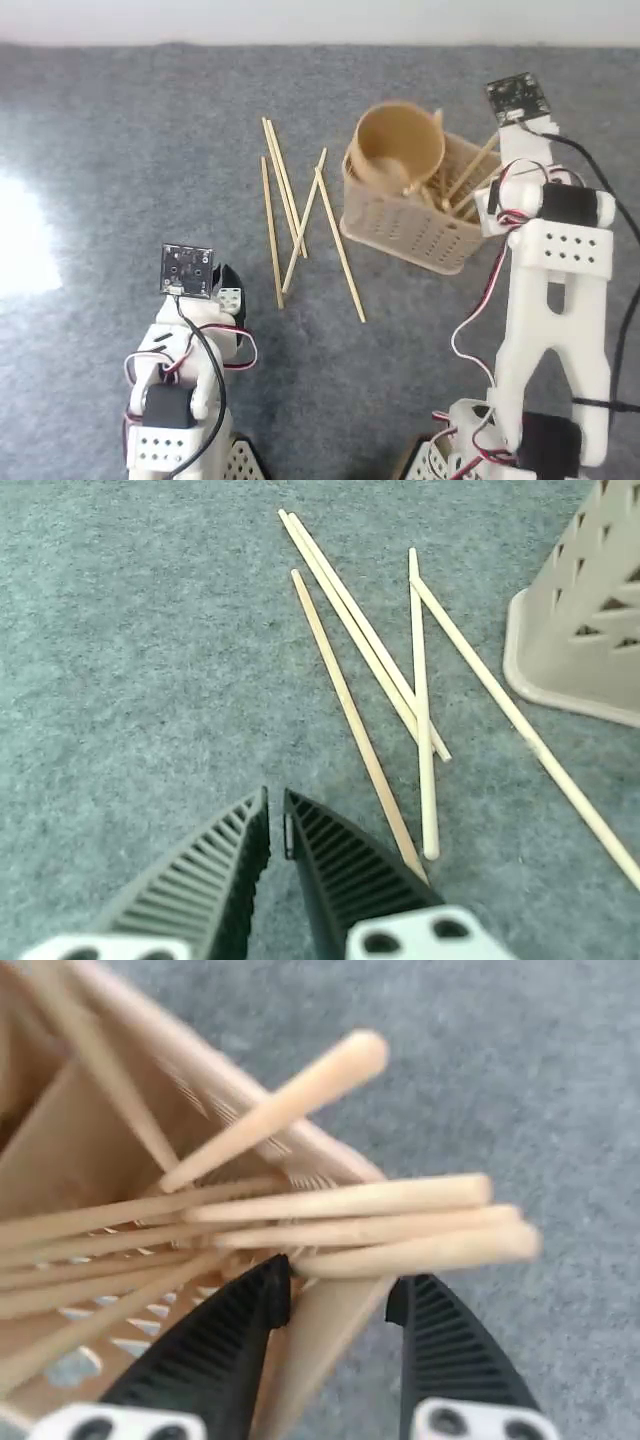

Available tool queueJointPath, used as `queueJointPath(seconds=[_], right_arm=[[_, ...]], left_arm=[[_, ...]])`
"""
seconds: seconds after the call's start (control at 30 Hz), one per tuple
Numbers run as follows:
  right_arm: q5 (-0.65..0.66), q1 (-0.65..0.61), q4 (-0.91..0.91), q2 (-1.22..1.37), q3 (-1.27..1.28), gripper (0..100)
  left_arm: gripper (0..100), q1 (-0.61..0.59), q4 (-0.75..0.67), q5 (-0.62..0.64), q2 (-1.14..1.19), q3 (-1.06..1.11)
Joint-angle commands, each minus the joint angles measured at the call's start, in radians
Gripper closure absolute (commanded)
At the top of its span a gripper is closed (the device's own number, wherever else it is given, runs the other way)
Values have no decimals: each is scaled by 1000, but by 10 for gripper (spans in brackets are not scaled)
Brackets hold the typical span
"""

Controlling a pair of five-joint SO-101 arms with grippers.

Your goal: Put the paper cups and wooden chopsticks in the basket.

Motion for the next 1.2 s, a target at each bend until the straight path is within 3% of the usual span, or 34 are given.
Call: queueJointPath(seconds=[0.0, 0.57, 0.77, 1.0, 1.17], right_arm=[[9, 8, 1, 1, -117, 838], [17, -30, 139, -45, -336, 840], [18, -19, 288, -173, -465, 841], [66, 110, 532, -242, -496, 841], [95, 283, 542, -266, -358, 841]], left_arm=[[977, 6, 3, -3, -9, -5], [977, 6, 0, -2, -11, -5], [972, 34, -72, -6, -12, -5], [709, 91, -57, 0, -11, -8], [672, 87, -57, 0, -9, -48]])
